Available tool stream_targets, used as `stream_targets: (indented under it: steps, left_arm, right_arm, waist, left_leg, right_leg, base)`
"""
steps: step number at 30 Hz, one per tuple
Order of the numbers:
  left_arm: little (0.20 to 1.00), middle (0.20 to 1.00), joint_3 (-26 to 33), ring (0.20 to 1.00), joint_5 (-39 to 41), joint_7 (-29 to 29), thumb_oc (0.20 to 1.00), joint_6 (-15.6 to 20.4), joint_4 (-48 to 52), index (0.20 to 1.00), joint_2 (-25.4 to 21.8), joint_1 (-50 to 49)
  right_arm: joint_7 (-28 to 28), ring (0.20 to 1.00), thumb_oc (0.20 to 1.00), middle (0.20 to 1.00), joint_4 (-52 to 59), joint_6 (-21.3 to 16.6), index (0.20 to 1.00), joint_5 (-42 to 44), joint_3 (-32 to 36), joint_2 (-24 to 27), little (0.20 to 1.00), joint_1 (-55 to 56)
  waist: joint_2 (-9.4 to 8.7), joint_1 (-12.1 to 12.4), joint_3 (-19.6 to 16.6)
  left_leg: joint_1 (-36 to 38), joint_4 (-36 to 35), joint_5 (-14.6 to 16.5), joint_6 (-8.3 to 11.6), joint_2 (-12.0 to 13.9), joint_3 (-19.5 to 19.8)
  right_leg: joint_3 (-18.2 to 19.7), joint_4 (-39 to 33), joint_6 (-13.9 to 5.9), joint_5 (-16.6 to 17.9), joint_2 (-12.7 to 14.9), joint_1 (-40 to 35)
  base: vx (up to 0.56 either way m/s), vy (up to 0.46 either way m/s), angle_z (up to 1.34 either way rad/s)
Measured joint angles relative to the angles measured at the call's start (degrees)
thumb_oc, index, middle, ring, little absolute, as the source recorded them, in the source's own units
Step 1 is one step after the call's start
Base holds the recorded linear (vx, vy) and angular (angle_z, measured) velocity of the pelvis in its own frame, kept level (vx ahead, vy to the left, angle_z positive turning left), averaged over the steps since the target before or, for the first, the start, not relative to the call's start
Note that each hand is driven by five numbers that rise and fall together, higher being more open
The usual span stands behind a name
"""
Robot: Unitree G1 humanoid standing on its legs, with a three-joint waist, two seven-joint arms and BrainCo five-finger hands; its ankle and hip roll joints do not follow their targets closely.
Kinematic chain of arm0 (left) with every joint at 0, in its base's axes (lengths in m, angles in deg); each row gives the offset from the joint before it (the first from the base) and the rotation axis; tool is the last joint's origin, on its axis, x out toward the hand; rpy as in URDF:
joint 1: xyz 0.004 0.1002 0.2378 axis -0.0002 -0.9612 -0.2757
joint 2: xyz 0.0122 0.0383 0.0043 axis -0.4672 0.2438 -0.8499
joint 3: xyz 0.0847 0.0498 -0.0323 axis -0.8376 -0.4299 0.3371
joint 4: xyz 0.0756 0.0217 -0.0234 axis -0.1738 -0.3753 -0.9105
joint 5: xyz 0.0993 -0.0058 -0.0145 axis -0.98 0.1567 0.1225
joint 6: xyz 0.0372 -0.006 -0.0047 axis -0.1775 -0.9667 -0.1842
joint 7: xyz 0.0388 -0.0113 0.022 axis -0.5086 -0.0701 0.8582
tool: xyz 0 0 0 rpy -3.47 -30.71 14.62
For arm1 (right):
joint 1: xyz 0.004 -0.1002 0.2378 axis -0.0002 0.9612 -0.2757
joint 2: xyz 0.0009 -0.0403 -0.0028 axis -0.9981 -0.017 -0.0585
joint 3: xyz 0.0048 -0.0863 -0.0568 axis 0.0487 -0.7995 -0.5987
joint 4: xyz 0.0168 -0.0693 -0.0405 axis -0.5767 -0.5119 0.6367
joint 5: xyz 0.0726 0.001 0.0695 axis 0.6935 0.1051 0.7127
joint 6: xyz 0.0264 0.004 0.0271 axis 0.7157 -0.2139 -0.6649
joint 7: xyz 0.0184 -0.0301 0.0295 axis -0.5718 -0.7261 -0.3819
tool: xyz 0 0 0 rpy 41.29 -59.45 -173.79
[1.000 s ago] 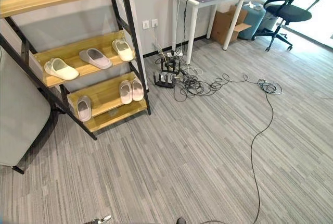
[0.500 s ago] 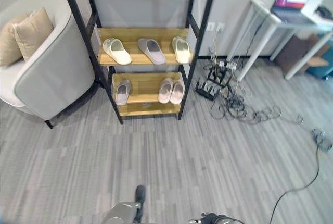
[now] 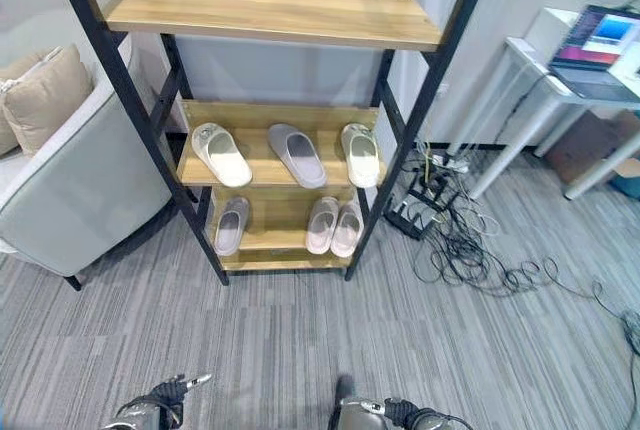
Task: Arrange the slippers neatly on the shoe rack.
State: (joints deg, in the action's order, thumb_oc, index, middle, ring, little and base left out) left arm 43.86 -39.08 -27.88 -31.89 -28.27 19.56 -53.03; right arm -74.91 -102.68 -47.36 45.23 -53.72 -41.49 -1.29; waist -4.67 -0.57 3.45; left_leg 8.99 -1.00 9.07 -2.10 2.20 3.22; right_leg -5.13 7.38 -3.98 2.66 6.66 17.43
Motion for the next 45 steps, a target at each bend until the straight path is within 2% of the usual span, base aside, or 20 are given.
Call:
stream_targets:
  steps: [1,2,4,5,6,10,14,16,18,20,23,25,27,28,34,37,40,42,44,45]
  left_arm:
    - [1.000,1.000,-0.79,1.000,-0.04,0.17,1.000,-0.04,-0.04,1.000,-0.55,-0.44]
    - [1.000,1.000,-0.89,1.000,-0.10,0.14,1.000,-0.11,0.20,1.000,-0.08,-1.63]
    - [1.000,1.000,-0.20,1.000,-0.45,0.16,1.000,-0.29,-0.40,1.000,0.70,-3.38]
    - [1.000,1.000,0.62,1.000,-0.53,0.15,1.000,-0.34,-1.70,1.000,0.62,-4.66]
    - [1.000,1.000,2.19,1.000,-0.55,0.19,1.000,-0.50,-1.98,1.000,-0.10,-4.77]
    - [1.000,1.000,8.37,1.000,0.80,0.21,1.000,-0.45,-3.77,1.000,-1.04,-8.47]
    - [1.000,1.000,11.02,1.000,4.44,1.49,1.000,-0.94,-5.77,1.000,-0.99,-7.39]
    - [1.000,1.000,10.93,1.000,5.15,1.61,1.000,-0.98,-4.93,1.000,-0.01,-6.06]
    - [1.000,1.000,10.47,1.000,5.16,1.81,1.000,-0.55,-3.08,1.000,0.52,-5.04]
    - [1.000,1.000,10.43,1.000,5.97,2.48,1.000,-0.43,-3.44,1.000,0.54,-4.94]
    - [1.000,1.000,8.94,1.000,7.47,3.32,1.000,-0.18,-3.84,1.000,0.86,-4.96]
    - [1.000,1.000,8.62,1.000,7.44,3.91,1.000,-0.36,-4.26,1.000,1.23,-6.60]
    - [1.000,1.000,8.38,1.000,7.39,4.09,1.000,0.17,-3.57,1.000,-0.69,-7.68]
    - [1.000,1.000,8.33,1.000,7.36,4.08,1.000,0.20,-3.52,1.000,-0.93,-8.37]
    - [1.000,1.000,6.11,1.000,7.20,6.14,1.000,1.55,1.44,1.000,-1.79,-5.50]
    - [1.000,1.000,5.94,1.000,6.62,6.18,1.000,2.29,2.95,1.000,-2.03,-5.90]
    - [1.000,1.000,3.60,1.000,3.12,6.01,1.000,2.44,5.18,1.000,0.53,-7.09]
    - [1.000,1.000,2.73,1.000,1.32,5.81,1.000,2.47,5.21,1.000,1.40,-7.95]
    - [1.000,1.000,1.61,1.000,0.00,5.76,1.000,2.18,7.93,1.000,1.24,-10.11]
    - [1.000,1.000,1.34,1.000,-0.10,5.58,1.000,2.36,9.53,1.000,1.25,-11.50]
  right_arm:
    - [0.03,1.000,1.000,1.000,-0.01,-0.01,1.000,-1.02,-0.43,-0.33,1.000,0.52]
    - [0.31,1.000,1.000,1.000,0.09,0.12,1.000,-2.09,-0.32,-0.05,1.000,-0.52]
    - [0.16,1.000,1.000,1.000,1.03,0.01,1.000,-3.74,-0.35,1.29,1.000,-1.37]
    - [0.07,1.000,1.000,1.000,1.22,-0.01,1.000,-4.50,-0.40,1.92,1.000,-1.57]
    - [0.00,1.000,1.000,1.000,1.04,0.10,1.000,-5.60,-0.64,2.08,1.000,-1.56]
    - [-0.09,1.000,1.000,1.000,1.28,0.01,1.000,-6.65,-0.63,3.60,1.000,-2.14]
    - [0.03,1.000,1.000,1.000,0.94,0.09,1.000,-6.72,-2.73,3.87,1.000,-3.90]
    - [0.62,1.000,1.000,1.000,0.63,0.04,1.000,-6.68,-3.40,3.99,1.000,-5.27]
    - [1.05,1.000,1.000,1.000,0.60,0.00,1.000,-6.68,-3.62,3.98,1.000,-5.41]
    - [1.52,1.000,1.000,1.000,1.01,-0.02,1.000,-6.68,-3.63,3.66,1.000,-6.39]
    - [1.77,1.000,1.000,1.000,0.99,-0.11,1.000,-6.70,-3.66,3.43,1.000,-6.59]
    - [2.07,1.000,1.000,1.000,1.18,-0.68,1.000,-6.69,-3.67,3.14,1.000,-5.62]
    - [2.13,1.000,1.000,1.000,0.95,-1.12,1.000,-6.71,-4.16,0.35,1.000,-2.56]
    - [2.26,1.000,1.000,1.000,0.59,-1.33,1.000,-6.69,-3.35,-0.37,1.000,-2.05]
    - [3.44,1.000,1.000,1.000,5.56,-1.67,1.000,-7.80,-3.87,0.07,1.000,-3.74]
    - [3.51,1.000,1.000,1.000,7.45,-2.10,1.000,-7.80,-3.83,0.35,1.000,-4.61]
    - [3.85,1.000,1.000,1.000,8.60,-2.36,1.000,-7.80,-4.35,1.91,1.000,-4.18]
    - [3.06,1.000,1.000,1.000,11.11,-0.60,1.000,-7.74,-5.14,2.99,1.000,-4.88]
    - [4.70,1.000,1.000,1.000,23.54,-3.87,1.000,-8.29,-3.58,5.72,1.000,-0.13]
    - [4.87,1.000,1.000,1.000,26.20,-5.43,1.000,-8.49,-2.89,5.93,1.000,2.83]
  waist:
    - [-1.83,0.01,-0.78]
    - [-1.35,0.51,-0.53]
    - [0.13,0.72,-0.11]
    - [0.70,0.79,0.04]
    - [-0.58,1.14,0.44]
    - [-0.47,1.45,-0.38]
    - [-1.64,1.68,0.66]
    - [-2.12,2.06,2.23]
    - [-2.32,2.64,3.32]
    - [-1.95,3.12,3.72]
    - [-0.41,4.63,3.62]
    - [1.10,4.36,2.41]
    - [-2.92,4.54,-0.07]
    - [-3.41,4.39,-0.36]
    - [-1.09,3.18,-0.51]
    - [-0.43,3.32,-0.90]
    - [2.17,2.40,-1.54]
    - [2.59,2.30,-2.03]
    - [2.94,-0.05,-1.40]
    - [2.01,-0.18,-1.90]
  left_leg:
    - [0.80,0.27,1.63,1.58,-0.38,0.97]
    - [0.75,2.29,2.43,2.93,1.20,0.01]
    - [1.08,2.57,1.37,2.75,2.26,0.12]
    - [1.04,4.02,0.40,4.09,3.26,0.31]
    - [0.57,7.67,-0.64,6.78,2.97,1.15]
    - [-1.41,11.15,-2.26,8.36,3.46,3.80]
    - [-10.37,28.87,-2.77,13.72,2.49,4.68]
    - [-14.82,32.39,0.94,9.46,2.63,0.96]
    - [-15.22,20.71,0.56,8.28,2.88,0.14]
    - [-16.10,10.71,-2.77,7.34,3.77,2.02]
    - [-16.06,-1.60,-9.91,8.85,5.77,5.70]
    - [-15.90,-0.54,-12.08,8.33,6.17,4.68]
    - [-13.41,-1.37,-11.83,6.86,2.36,1.30]
    - [-11.52,-2.82,-12.45,5.85,1.53,0.44]
    - [-5.41,-4.16,-10.14,2.41,0.75,-6.16]
    - [-3.94,-4.19,-9.06,2.40,0.51,-7.20]
    - [-3.51,-4.24,-8.53,3.11,1.03,-7.18]
    - [-3.29,-4.23,-8.51,3.12,1.63,-7.26]
    - [-3.48,-4.31,-8.78,3.75,2.62,-6.99]
    - [-3.39,-4.32,-8.77,3.76,2.41,-7.04]
  right_leg:
    - [-0.39,-1.58,0.99,3.30,0.15,-0.64]
    - [-1.11,-0.86,3.06,2.63,-1.29,-1.84]
    - [-2.65,-2.21,4.14,2.10,-2.89,-4.56]
    - [-3.59,-3.42,4.67,1.68,-3.66,-6.40]
    - [-4.08,-6.70,5.50,2.40,-3.54,-9.91]
    - [-4.81,-9.72,5.83,1.03,-4.13,-14.49]
    - [-6.04,-12.62,6.61,0.62,-3.44,-17.93]
    - [-6.73,-12.65,7.59,-0.87,-2.49,-19.10]
    - [-7.12,-12.60,7.24,-1.49,-1.75,-20.22]
    - [-6.64,-12.99,6.02,-2.94,-1.48,-21.49]
    - [-4.27,-13.02,3.64,-4.41,-1.64,-22.42]
    - [-2.91,-12.98,1.60,-5.19,-1.61,-24.11]
    - [-0.47,-11.94,1.36,-6.63,3.08,-24.15]
    - [-0.40,-10.46,0.20,-6.46,4.10,-24.46]
    - [-0.63,-7.31,-4.47,-5.10,4.65,-21.55]
    - [-0.88,-11.71,-4.72,-3.14,3.67,-22.92]
    - [-0.83,-12.75,-3.74,-3.77,2.70,-24.02]
    - [-0.76,-12.76,-3.19,-4.12,2.17,-24.11]
    - [-0.60,-12.74,-2.69,-4.45,1.74,-23.92]
    - [-0.49,-12.74,-2.24,-4.73,1.43,-24.13]
  base:
    - [0.19,-0.188,0.75]
    - [0.26,-0.266,0.51]
    - [0.19,-0.230,0.24]
    - [0.22,-0.251,0.35]
    - [0.23,-0.241,0.27]
    - [0.16,-0.224,0.13]
    - [0.07,-0.125,0.32]
    - [0.10,0.007,0.38]
    - [0.15,0.098,0.05]
    - [0.21,0.143,-0.08]
    - [0.19,0.159,-0.43]
    - [0.16,0.156,-0.60]
    - [0.20,0.227,-0.45]
    - [0.09,0.124,-0.32]
    - [0.01,0.063,-0.59]
    - [0.04,-0.003,-0.45]
    - [0.04,-0.034,-0.04]
    - [-0.04,-0.030,-0.05]
    - [-0.09,-0.011,0.16]
    - [-0.13,0.009,0.09]
